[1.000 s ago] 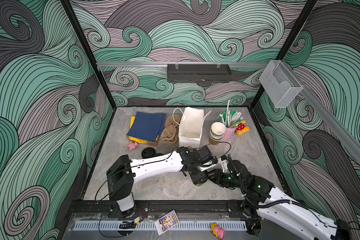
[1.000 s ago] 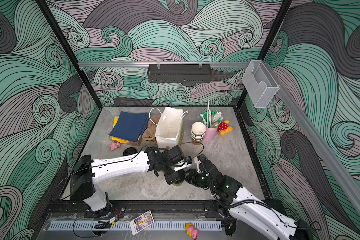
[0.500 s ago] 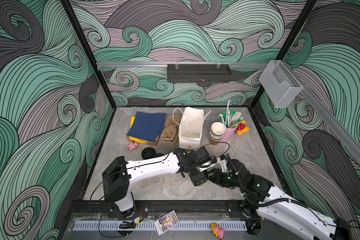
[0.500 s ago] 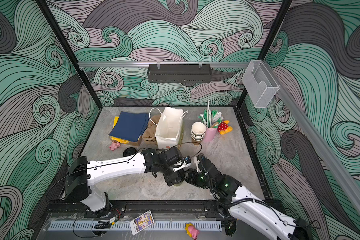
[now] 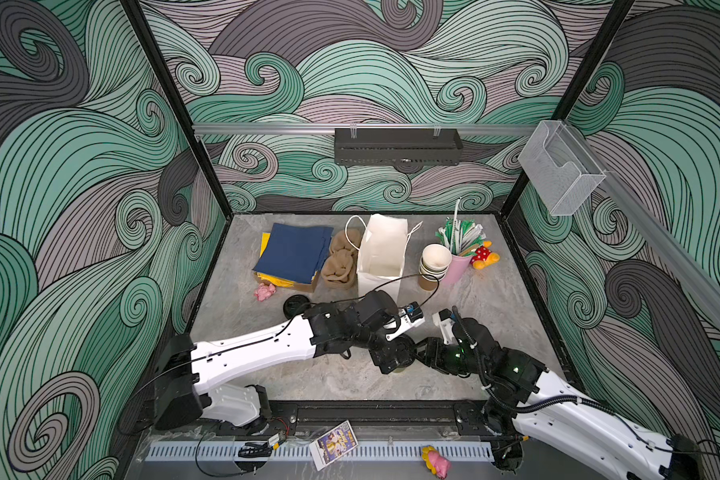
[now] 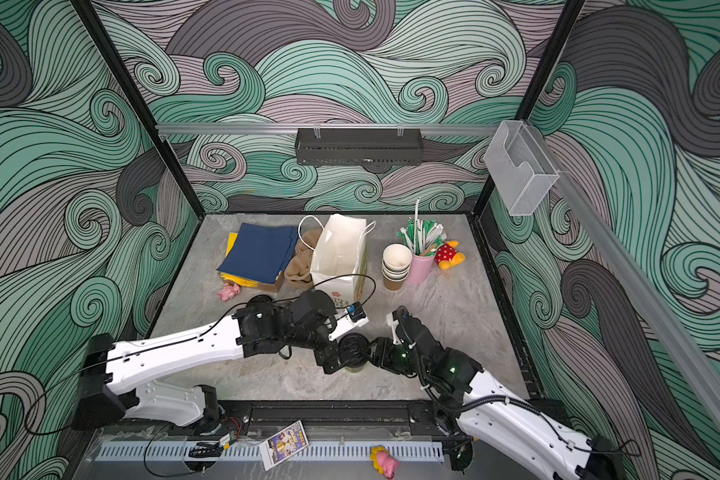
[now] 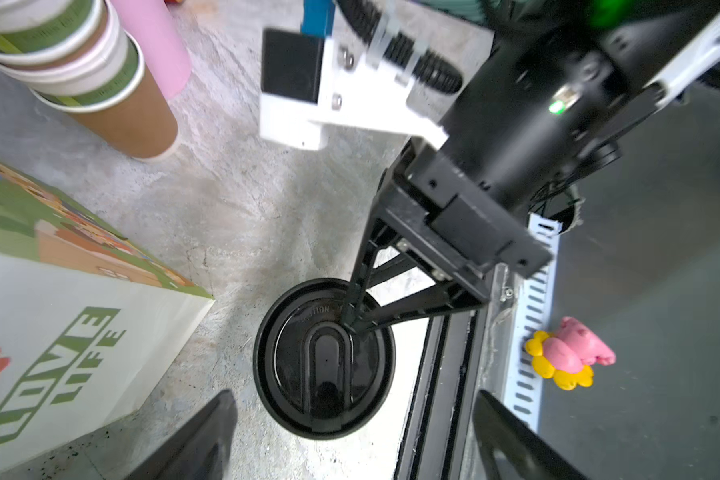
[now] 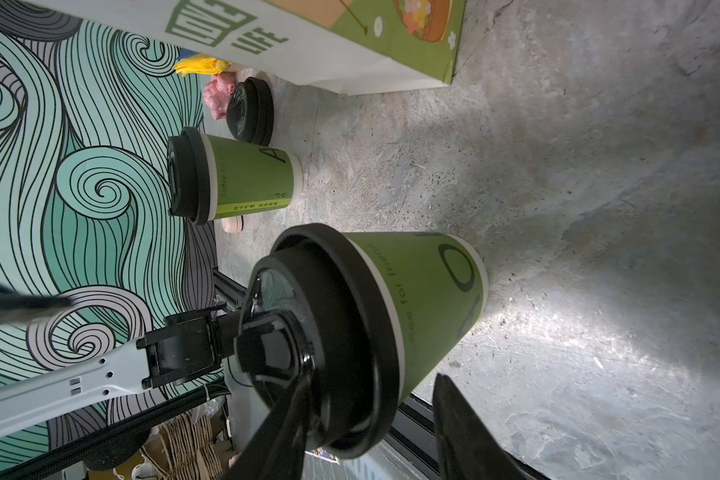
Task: Pack the takeout coffee
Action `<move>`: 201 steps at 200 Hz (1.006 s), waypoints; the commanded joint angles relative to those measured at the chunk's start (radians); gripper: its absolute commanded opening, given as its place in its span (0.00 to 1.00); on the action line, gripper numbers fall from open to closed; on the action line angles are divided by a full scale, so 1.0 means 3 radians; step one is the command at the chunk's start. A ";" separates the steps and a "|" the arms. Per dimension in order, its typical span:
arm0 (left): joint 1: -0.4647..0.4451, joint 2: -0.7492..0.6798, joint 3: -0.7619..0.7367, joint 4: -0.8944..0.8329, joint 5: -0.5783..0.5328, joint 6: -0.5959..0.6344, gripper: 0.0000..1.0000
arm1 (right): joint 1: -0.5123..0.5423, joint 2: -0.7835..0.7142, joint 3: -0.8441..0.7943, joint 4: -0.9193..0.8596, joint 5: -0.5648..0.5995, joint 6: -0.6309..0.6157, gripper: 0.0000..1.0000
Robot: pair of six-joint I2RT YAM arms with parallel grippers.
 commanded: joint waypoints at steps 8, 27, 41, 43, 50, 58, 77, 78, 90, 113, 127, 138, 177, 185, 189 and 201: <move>0.0013 -0.0356 -0.0250 0.0359 -0.0281 -0.0847 0.90 | -0.0007 0.0043 0.0067 -0.0379 0.0055 -0.0086 0.53; 0.0016 -0.0526 -0.0456 0.0370 -0.0500 -0.1447 0.89 | -0.0007 0.0028 0.0126 -0.0385 0.0059 -0.0142 0.55; 0.0016 -0.0621 -0.0632 0.0382 -0.0669 -0.1838 0.88 | -0.0007 0.0027 0.0182 -0.0395 0.0048 -0.0205 0.58; 0.0015 -0.0632 -0.0659 0.0390 -0.0692 -0.1906 0.88 | -0.0007 0.0027 0.0190 -0.0395 0.0050 -0.0210 0.59; 0.0021 -0.0654 -0.0742 0.0398 -0.0769 -0.2107 0.89 | -0.0007 0.0032 0.0208 -0.0399 0.0040 -0.0245 0.60; 0.0018 -0.0667 -0.0818 0.0431 -0.0790 -0.2251 0.88 | -0.0007 0.0037 0.0239 -0.0411 0.0031 -0.0282 0.62; 0.0018 -0.0636 -0.0876 0.0493 -0.0780 -0.2424 0.91 | -0.0007 0.0038 0.0309 -0.0479 0.0025 -0.0373 0.66; 0.0019 -0.0634 -0.0876 0.0492 -0.0782 -0.2427 0.91 | -0.0007 0.0038 0.0319 -0.0490 0.0025 -0.0384 0.66; 0.0018 -0.0572 -0.0857 0.0520 -0.0739 -0.2467 0.94 | -0.0007 0.0033 0.0361 -0.0547 0.0023 -0.0434 0.67; 0.0031 -0.0383 -0.0768 0.0484 -0.0654 -0.2592 0.96 | -0.0007 -0.0024 0.0429 -0.0740 0.0005 -0.0518 0.67; 0.0042 -0.0275 -0.0710 0.0464 -0.0624 -0.2663 0.97 | -0.0007 -0.0073 0.0450 -0.0902 0.0024 -0.0577 0.66; 0.0064 -0.0203 -0.0700 0.0477 -0.0606 -0.2735 0.97 | -0.0007 -0.0089 0.0462 -0.1018 0.0026 -0.0620 0.64; 0.0190 -0.0046 -0.0688 0.0507 -0.0448 -0.2860 0.86 | -0.0007 -0.0050 0.0441 -0.0954 -0.0098 -0.0651 0.57; 0.0202 -0.0027 -0.0667 0.0515 -0.0420 -0.2852 0.85 | -0.0007 -0.0015 0.0436 -0.0897 -0.0126 -0.0651 0.55; 0.0209 -0.0023 -0.0659 0.0521 -0.0410 -0.2845 0.85 | -0.0007 0.0013 0.0437 -0.0876 -0.0141 -0.0659 0.55; 0.0215 0.0015 -0.0630 0.0540 -0.0375 -0.2820 0.85 | -0.0002 0.0083 0.0436 -0.0814 -0.0192 -0.0679 0.54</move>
